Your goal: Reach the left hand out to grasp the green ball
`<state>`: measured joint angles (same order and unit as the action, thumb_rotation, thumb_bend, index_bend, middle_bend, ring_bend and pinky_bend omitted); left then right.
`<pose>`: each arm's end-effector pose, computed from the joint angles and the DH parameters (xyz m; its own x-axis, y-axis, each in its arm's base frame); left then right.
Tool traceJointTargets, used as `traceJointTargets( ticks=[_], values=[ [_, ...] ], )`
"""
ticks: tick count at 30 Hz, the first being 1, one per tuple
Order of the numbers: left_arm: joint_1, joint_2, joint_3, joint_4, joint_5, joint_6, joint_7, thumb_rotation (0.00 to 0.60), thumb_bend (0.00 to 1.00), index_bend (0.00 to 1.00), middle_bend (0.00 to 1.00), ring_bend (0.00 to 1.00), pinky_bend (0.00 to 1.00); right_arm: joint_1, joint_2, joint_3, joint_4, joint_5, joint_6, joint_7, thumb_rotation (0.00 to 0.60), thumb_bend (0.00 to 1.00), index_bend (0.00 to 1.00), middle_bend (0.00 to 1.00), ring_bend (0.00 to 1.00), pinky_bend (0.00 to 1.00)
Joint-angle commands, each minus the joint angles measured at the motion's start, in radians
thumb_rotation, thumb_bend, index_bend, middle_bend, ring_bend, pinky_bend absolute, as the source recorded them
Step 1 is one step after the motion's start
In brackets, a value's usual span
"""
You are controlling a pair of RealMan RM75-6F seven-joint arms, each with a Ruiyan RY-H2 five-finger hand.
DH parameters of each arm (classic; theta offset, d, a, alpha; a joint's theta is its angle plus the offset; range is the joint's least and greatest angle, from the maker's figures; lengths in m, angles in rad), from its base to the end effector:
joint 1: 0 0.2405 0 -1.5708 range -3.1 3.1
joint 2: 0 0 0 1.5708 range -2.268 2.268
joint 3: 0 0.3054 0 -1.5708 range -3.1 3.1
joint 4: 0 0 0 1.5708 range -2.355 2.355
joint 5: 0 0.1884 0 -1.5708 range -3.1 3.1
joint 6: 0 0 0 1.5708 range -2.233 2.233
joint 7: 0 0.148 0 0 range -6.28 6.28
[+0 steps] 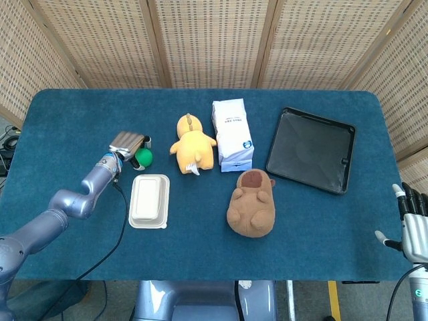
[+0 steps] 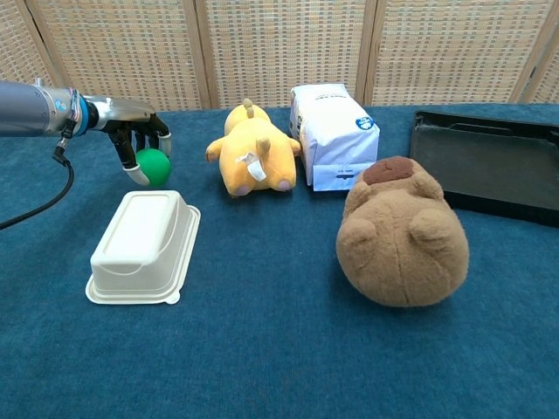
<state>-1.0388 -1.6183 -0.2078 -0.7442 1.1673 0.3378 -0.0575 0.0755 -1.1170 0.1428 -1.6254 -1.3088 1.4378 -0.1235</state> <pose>-0.2039 0.5181 0.0199 0.5778 0.4283 0.6948 0.8156 -0.2702 -0.5117 -0.3667 -0.1983 0.2175 0.4660 0.0183 0.8846 -0.8713 0.1835 0.4552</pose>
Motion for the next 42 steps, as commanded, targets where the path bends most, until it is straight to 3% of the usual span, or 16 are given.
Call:
traceJointTargets(
  ticks=[1,6,23,32,37,42],
  values=[
    [-0.010,0.001,0.008,-0.003,-0.031,-0.024,0.020,0.600,0.19,0.34,0.45,0.38,0.39,0.001,-0.001,0.000,0.002,0.003,-0.003,0.001,0.600,0.00,0.00,0.00,0.00,0.00],
    [-0.015,-0.001,0.016,-0.007,-0.067,-0.025,0.045,0.600,0.19,0.32,0.43,0.37,0.38,0.002,0.001,0.001,0.000,0.005,-0.004,0.003,0.600,0.00,0.00,0.00,0.00,0.00],
    [-0.021,0.041,0.044,-0.093,-0.164,0.011,0.117,0.600,0.15,0.12,0.18,0.17,0.33,0.001,0.010,-0.003,-0.005,0.000,-0.004,0.017,0.600,0.00,0.00,0.00,0.00,0.00],
    [0.024,0.199,0.034,-0.275,-0.222,0.123,0.144,0.600,0.14,0.05,0.09,0.09,0.24,-0.005,0.021,-0.009,-0.020,-0.022,0.010,0.034,0.600,0.00,0.00,0.00,0.00,0.00],
    [0.062,0.301,0.027,-0.395,-0.247,0.201,0.156,0.600,0.12,0.00,0.00,0.00,0.09,-0.009,0.027,-0.012,-0.029,-0.030,0.017,0.041,0.600,0.00,0.00,0.00,0.00,0.00],
    [0.144,0.438,0.029,-0.589,-0.257,0.350,0.175,0.600,0.07,0.00,0.00,0.00,0.00,-0.014,0.037,-0.016,-0.038,-0.046,0.027,0.054,0.600,0.00,0.00,0.00,0.00,0.00]
  ],
)
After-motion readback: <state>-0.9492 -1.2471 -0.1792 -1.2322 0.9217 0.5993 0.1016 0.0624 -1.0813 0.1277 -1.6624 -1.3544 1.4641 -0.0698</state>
